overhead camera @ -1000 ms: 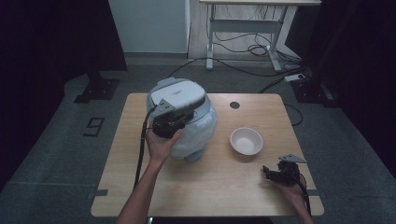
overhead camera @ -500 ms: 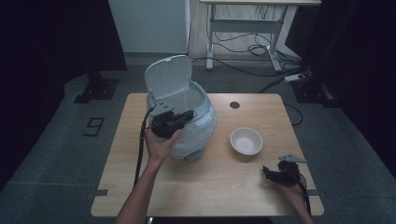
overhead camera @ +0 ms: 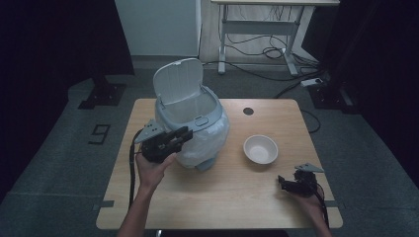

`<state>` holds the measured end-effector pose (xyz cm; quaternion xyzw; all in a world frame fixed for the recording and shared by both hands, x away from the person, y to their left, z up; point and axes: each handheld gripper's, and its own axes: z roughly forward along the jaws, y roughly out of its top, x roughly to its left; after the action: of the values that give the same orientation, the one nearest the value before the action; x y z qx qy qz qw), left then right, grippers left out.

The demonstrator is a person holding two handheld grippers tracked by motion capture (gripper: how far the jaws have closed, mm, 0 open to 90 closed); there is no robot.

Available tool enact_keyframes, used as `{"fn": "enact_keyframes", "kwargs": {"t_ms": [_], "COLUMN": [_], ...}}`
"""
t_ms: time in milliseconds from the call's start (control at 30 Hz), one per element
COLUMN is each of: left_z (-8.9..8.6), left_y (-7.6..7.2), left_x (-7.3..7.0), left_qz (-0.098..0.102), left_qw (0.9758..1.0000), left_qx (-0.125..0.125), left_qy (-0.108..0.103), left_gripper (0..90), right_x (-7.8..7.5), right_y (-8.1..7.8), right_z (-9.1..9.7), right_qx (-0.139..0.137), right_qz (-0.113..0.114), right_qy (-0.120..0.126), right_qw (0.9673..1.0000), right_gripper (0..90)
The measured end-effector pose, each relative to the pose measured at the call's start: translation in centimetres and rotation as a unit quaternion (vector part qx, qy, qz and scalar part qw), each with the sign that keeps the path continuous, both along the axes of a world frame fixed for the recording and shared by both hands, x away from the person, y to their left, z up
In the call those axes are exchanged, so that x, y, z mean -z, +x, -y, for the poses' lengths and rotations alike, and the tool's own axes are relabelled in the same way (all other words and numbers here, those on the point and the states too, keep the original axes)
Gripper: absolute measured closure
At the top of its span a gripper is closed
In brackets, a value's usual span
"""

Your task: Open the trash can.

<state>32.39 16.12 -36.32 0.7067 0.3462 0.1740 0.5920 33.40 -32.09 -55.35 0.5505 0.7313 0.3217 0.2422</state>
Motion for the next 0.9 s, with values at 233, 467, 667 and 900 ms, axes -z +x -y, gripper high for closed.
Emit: {"fn": "enact_keyframes", "kwargs": {"t_ms": [233,467,667,900], "left_z": [-1.1,-2.2,-2.8,-2.8], "left_y": [-1.7,-2.9,-2.8,-2.1], "left_x": [1.3,4.7,7.8,11.2], "left_qz": [0.007,-0.017,-0.045,-0.085], "left_qw": [0.9992,0.9961,0.9939,0.9884], "left_qx": [-0.023,-0.04,-0.047,-0.05], "left_qy": [0.033,0.077,0.089,0.116], "left_gripper": [37.3,14.3,13.0,14.0], "right_x": [0.0,0.0,0.0,0.0], "right_y": [0.0,0.0,0.0,0.0], "right_z": [0.0,0.0,0.0,0.0], "right_qx": [0.0,0.0,0.0,0.0], "right_qz": [0.0,0.0,0.0,0.0], "right_qy": [0.0,0.0,0.0,0.0], "right_qw": [1.0,1.0,1.0,1.0], "right_gripper": [15.0,15.0,15.0,15.0]}}
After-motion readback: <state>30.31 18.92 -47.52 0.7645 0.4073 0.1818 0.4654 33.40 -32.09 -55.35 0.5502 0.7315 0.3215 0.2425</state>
